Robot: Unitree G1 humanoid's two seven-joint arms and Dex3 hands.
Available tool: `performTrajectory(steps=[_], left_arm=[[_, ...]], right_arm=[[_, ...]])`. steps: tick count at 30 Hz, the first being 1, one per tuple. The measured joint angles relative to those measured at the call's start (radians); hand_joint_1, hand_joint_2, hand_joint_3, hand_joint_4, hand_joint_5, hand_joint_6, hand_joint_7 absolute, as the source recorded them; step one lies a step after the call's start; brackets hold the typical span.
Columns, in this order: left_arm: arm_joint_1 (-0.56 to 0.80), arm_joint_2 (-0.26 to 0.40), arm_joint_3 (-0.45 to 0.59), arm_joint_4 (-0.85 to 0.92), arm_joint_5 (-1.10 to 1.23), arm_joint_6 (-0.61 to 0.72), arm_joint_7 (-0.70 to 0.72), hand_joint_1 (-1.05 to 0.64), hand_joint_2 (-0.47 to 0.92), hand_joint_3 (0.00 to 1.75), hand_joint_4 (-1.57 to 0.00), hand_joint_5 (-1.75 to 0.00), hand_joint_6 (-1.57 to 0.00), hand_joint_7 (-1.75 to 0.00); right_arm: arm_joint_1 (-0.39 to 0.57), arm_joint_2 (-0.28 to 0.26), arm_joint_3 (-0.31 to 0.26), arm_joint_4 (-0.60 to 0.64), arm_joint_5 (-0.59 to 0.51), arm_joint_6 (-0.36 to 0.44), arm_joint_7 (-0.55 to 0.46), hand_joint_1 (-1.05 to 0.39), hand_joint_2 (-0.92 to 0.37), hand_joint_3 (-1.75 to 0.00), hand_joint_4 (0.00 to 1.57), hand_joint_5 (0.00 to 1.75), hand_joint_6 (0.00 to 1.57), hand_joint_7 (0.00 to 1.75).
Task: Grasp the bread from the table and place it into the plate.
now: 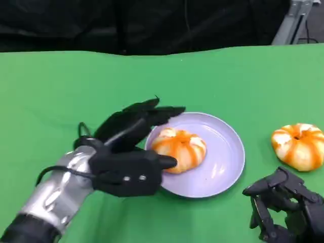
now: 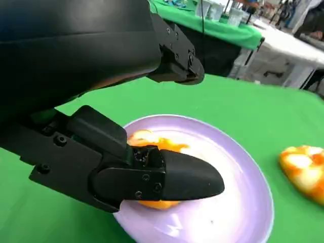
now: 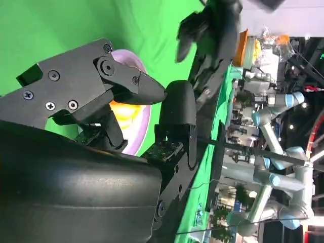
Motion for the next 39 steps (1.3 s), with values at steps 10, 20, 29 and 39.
performTrajectory(steps=[10,20,29,39], left_arm=[[0.222,-0.047,0.249,-0.302,-0.501,0.168,-0.165,0.08,0.7,0.94,-0.73,-1.22,-0.85,-0.96],[0.441,-0.056,0.467,-0.527,-0.951,0.468,-0.272,-0.03,0.49,1.55,-1.0,-1.74,-0.83,-1.72],[0.626,-0.037,0.585,-0.577,-1.088,0.543,-0.352,0.0,0.52,1.5,-0.98,-1.75,-0.82,-1.75],[0.669,-0.037,0.606,-0.535,-1.127,0.562,-0.407,0.01,0.52,1.54,-0.95,-1.75,-0.8,-1.75]], right_arm=[[0.002,0.0,0.002,-0.001,0.002,0.001,-0.006,-0.14,-0.69,-0.95,0.8,1.7,0.8,1.39],[-0.004,0.0,0.0,-0.001,0.001,0.005,-0.009,-0.14,-0.67,-0.97,0.81,1.7,0.8,1.4],[-0.014,-0.003,-0.009,0.004,0.004,0.016,-0.005,-0.16,-0.66,-0.96,0.81,1.7,0.8,1.4],[-0.02,-0.014,-0.028,0.022,0.023,0.017,0.015,-0.15,-0.68,-0.95,0.81,1.71,0.79,1.41]])
